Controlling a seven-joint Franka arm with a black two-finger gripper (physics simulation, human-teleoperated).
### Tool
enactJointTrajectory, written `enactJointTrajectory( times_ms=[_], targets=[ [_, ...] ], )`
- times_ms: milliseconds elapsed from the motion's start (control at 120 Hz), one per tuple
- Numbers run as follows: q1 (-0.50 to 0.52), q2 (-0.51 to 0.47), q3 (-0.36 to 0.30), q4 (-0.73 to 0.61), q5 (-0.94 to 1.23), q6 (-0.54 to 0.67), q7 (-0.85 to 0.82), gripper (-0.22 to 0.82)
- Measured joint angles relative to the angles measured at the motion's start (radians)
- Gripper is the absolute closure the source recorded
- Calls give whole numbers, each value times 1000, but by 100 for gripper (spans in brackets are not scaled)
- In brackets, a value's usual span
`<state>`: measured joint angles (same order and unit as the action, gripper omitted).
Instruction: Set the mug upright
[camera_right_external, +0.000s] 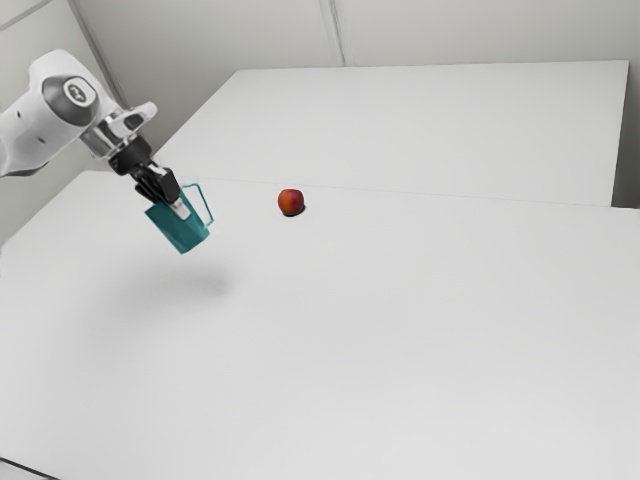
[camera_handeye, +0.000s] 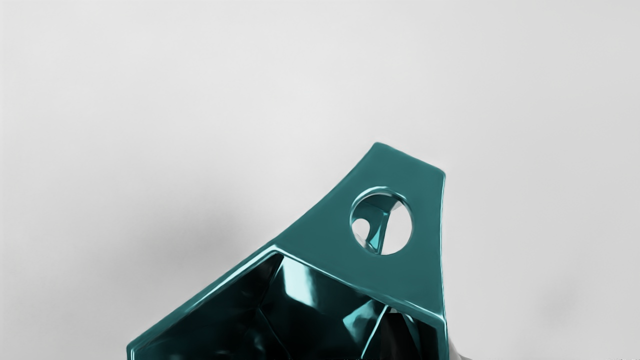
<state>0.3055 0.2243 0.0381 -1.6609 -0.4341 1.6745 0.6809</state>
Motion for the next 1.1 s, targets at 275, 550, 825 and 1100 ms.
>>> enactJointTrajectory(
  times_ms=[275, 550, 825, 1100],
  targets=[
    [-57, -122, -38, -152, 164, 127, -105, 76],
    [-179, -217, -50, -275, 303, 230, -242, 78],
    [-182, -318, -90, -413, 391, 331, -383, 78],
    [-204, -357, -127, -524, 455, 437, -518, 79]
  ],
)
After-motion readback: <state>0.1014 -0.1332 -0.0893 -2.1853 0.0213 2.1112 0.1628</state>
